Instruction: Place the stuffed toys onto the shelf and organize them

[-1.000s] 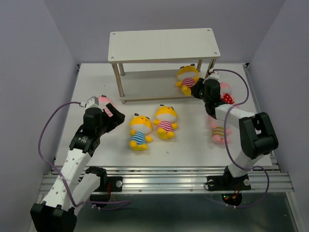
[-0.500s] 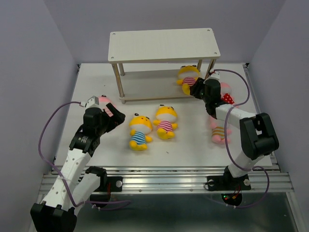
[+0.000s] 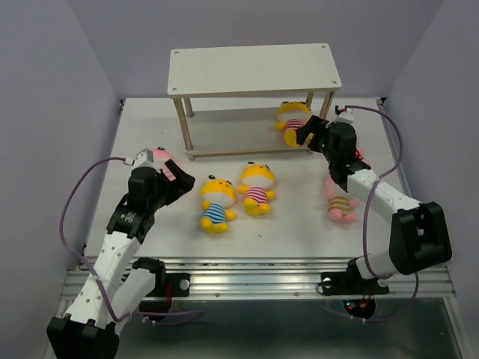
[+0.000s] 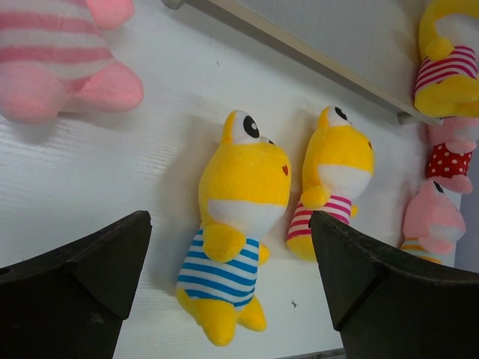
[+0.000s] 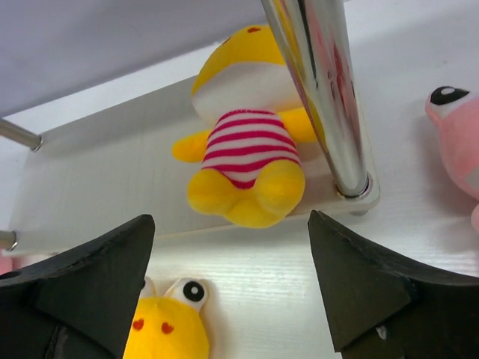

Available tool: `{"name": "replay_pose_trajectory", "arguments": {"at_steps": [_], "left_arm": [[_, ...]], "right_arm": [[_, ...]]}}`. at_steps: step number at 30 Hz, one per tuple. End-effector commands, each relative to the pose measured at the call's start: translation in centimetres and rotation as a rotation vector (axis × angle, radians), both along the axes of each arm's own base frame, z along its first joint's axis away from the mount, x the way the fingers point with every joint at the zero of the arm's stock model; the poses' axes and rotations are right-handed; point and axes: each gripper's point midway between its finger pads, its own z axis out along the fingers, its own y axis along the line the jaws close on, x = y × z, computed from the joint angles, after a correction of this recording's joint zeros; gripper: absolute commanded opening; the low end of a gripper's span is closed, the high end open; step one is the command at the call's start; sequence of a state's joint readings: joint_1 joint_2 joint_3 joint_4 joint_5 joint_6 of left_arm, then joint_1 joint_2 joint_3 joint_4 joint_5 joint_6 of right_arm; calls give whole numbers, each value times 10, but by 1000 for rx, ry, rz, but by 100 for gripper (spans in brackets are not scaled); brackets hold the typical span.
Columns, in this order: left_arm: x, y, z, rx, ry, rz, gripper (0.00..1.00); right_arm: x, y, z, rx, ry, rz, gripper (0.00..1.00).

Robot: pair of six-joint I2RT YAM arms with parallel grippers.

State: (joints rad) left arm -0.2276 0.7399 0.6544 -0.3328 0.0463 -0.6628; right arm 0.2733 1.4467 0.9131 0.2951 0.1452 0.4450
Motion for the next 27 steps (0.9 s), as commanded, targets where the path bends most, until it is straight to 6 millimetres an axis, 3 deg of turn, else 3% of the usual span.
{"name": "replay_pose_trajectory", "arguments": {"at_steps": [1, 2, 6, 9, 12, 13, 18, 22, 27], "left_arm": [[0, -3, 8, -13, -42, -22, 99], [-1, -4, 6, -13, -38, -25, 99], [-3, -6, 5, -24, -37, -35, 99], [-6, -8, 4, -34, -31, -44, 99], [-9, -9, -1, -38, -11, -51, 99], [-10, -10, -4, -39, 3, -58, 99], [-14, -17, -15, -62, 33, -92, 99], [-17, -21, -19, -80, 38, -104, 99], [-17, -21, -20, -83, 37, -106, 99]], "right_arm": [[-26, 5, -5, 11, 53, 75, 95], [-38, 9, -4, 18, 61, 114, 100], [-67, 17, 7, 48, 52, 177, 100], [-96, 34, 1, 40, 89, 244, 100], [-123, 52, -23, 10, 176, 298, 100], [-139, 69, -32, 20, 208, 341, 100], [-186, 115, -64, 69, 321, 477, 100], [-203, 133, -81, 67, 383, 507, 100], [-208, 136, -100, 105, 438, 466, 97]]}}
